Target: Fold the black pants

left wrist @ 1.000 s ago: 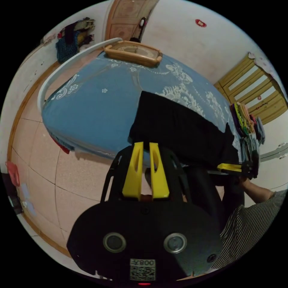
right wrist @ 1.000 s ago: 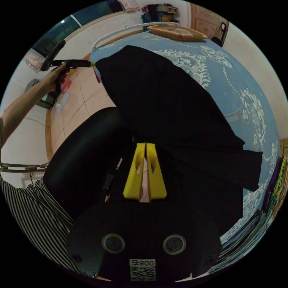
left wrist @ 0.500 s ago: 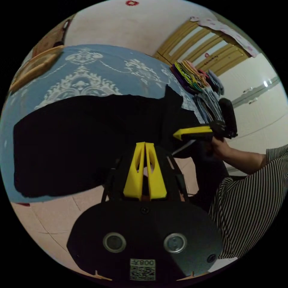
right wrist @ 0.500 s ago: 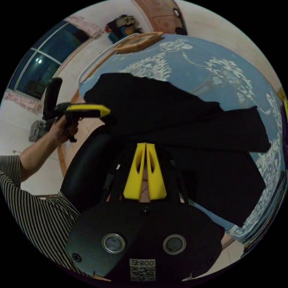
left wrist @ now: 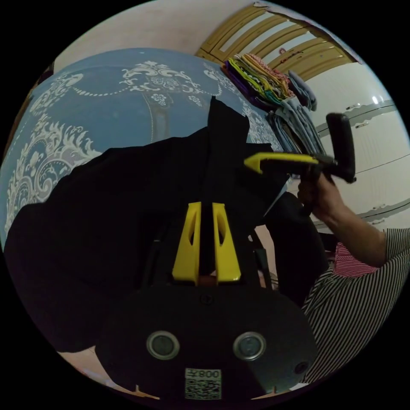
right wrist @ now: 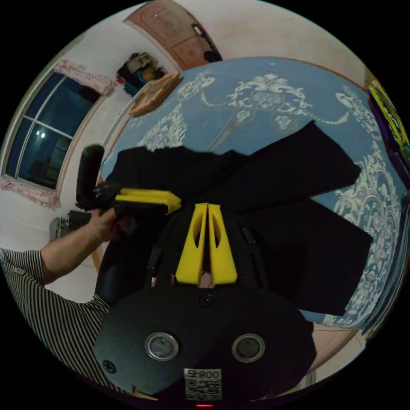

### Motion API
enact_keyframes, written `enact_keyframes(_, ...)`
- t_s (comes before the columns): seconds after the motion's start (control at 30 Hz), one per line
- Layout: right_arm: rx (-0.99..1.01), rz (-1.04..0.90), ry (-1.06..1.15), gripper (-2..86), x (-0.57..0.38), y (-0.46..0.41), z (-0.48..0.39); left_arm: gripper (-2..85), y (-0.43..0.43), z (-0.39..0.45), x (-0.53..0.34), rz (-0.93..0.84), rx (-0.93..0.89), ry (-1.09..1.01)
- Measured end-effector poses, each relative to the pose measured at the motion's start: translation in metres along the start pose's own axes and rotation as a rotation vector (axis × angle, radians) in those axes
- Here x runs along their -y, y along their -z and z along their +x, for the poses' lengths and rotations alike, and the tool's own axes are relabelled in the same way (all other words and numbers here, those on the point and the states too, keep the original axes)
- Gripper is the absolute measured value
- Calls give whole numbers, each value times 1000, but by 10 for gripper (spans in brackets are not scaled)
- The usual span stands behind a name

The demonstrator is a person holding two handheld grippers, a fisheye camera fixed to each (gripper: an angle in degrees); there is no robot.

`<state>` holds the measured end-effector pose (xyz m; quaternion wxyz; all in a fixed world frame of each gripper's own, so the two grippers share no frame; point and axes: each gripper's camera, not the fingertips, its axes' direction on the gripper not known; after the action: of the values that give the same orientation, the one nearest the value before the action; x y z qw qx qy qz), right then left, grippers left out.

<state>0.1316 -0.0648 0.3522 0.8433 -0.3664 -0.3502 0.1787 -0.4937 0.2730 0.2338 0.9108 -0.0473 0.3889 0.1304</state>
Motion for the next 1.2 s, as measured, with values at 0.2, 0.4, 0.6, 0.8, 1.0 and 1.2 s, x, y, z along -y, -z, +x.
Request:
enact_keyframes(0.2, -153, 23, -137, 57, 43, 65, 94, 19, -42, 25, 35, -28, 51, -23)
enact_keyframes(0.4, -252, -19, -235, 80, 74, 108, 169, 17, -75, 50, 62, -33, 87, -58)
enact_keyframes(0.6, -279, -102, -323, 80, 75, 137, 233, 16, -104, 72, 88, -46, 115, -93)
enact_keyframes(0.8, -322, -113, -318, 46, 54, 178, 283, 10, -127, 89, 109, -47, 107, -90)
enact_keyframes(1.0, -198, -69, -338, 18, 19, 234, 337, 5, -140, 107, 125, -17, 110, -73)
enact_keyframes(1.2, 46, 130, -341, 12, -48, 320, 390, 4, -138, 130, 137, 49, 94, -100)
